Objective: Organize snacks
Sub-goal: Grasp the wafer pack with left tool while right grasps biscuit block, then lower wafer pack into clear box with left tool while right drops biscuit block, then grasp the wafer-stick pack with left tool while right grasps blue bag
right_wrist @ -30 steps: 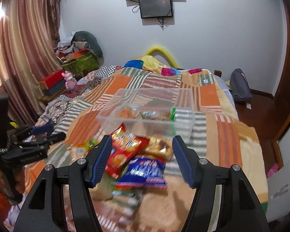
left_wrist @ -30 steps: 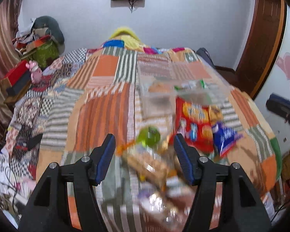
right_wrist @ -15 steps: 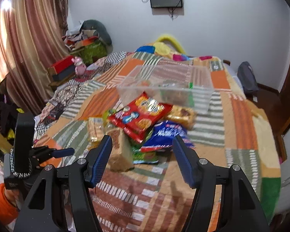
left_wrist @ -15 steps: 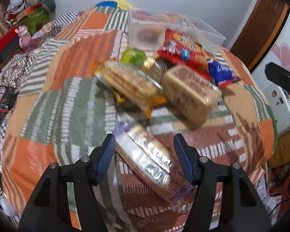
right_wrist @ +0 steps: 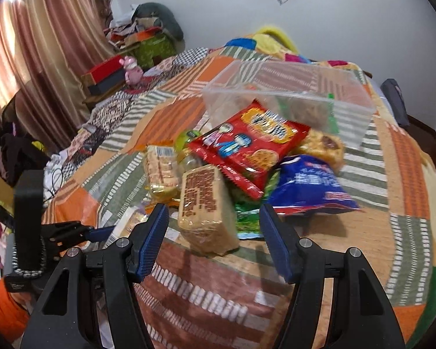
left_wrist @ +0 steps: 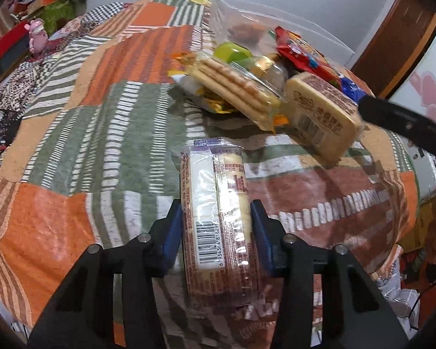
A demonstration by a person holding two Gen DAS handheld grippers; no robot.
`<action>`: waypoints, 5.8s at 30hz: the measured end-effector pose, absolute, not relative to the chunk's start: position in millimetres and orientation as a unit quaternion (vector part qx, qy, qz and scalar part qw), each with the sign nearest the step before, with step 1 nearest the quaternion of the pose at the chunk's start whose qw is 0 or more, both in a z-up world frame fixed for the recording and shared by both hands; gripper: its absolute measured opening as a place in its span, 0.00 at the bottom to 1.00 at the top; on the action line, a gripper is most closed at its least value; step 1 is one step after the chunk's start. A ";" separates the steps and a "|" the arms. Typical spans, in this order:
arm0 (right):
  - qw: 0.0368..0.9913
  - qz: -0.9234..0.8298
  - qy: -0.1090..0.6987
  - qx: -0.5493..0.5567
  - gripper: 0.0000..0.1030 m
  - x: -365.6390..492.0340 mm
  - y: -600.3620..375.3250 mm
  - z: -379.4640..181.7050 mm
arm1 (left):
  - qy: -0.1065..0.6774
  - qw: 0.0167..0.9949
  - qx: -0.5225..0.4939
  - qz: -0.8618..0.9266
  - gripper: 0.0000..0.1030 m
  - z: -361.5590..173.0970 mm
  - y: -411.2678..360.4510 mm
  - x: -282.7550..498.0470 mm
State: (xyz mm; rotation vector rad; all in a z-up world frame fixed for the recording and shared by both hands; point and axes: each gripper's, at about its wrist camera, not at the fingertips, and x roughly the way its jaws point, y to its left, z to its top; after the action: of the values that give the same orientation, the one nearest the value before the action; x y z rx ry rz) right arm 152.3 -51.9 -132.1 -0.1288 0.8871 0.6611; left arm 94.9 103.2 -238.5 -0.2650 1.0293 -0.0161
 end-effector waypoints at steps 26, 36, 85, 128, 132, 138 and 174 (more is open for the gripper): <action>0.847 0.327 0.418 -0.033 0.32 154.0 -56.0 -124.1 | 0.420 0.898 -0.125 0.028 0.44 -174.0 128.4 102.7; 0.874 0.323 0.361 -0.024 0.32 157.2 -78.3 -78.8 | 0.381 0.918 -0.111 0.008 0.44 -128.3 109.5 129.4; 0.906 0.182 0.374 -0.075 0.32 341.8 -110.8 -106.1 | 0.415 0.909 -0.039 -0.026 0.44 -146.6 48.1 396.7; 0.891 0.241 0.381 -0.047 0.76 197.9 -124.1 -101.2 | 0.426 0.904 -0.038 0.014 0.96 -169.6 92.8 190.0; 0.881 0.240 0.404 -0.059 0.76 201.8 -115.3 -121.0 | 0.450 0.892 -0.041 0.025 0.96 -194.8 101.1 186.5; 0.870 0.238 0.422 -0.086 0.76 199.0 -103.0 -141.5 | 0.455 0.888 -0.055 0.029 0.96 -208.0 124.0 169.3; 0.872 0.258 0.416 -0.027 0.20 192.3 -126.0 -130.2 | 0.447 0.892 -0.059 0.027 0.21 -191.2 109.6 167.6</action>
State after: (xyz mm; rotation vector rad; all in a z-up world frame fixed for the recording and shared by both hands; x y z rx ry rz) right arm 192.3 -126.0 -130.2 -0.0564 0.8702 0.5384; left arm 167.6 109.6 -191.2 -0.1232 0.9265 0.0562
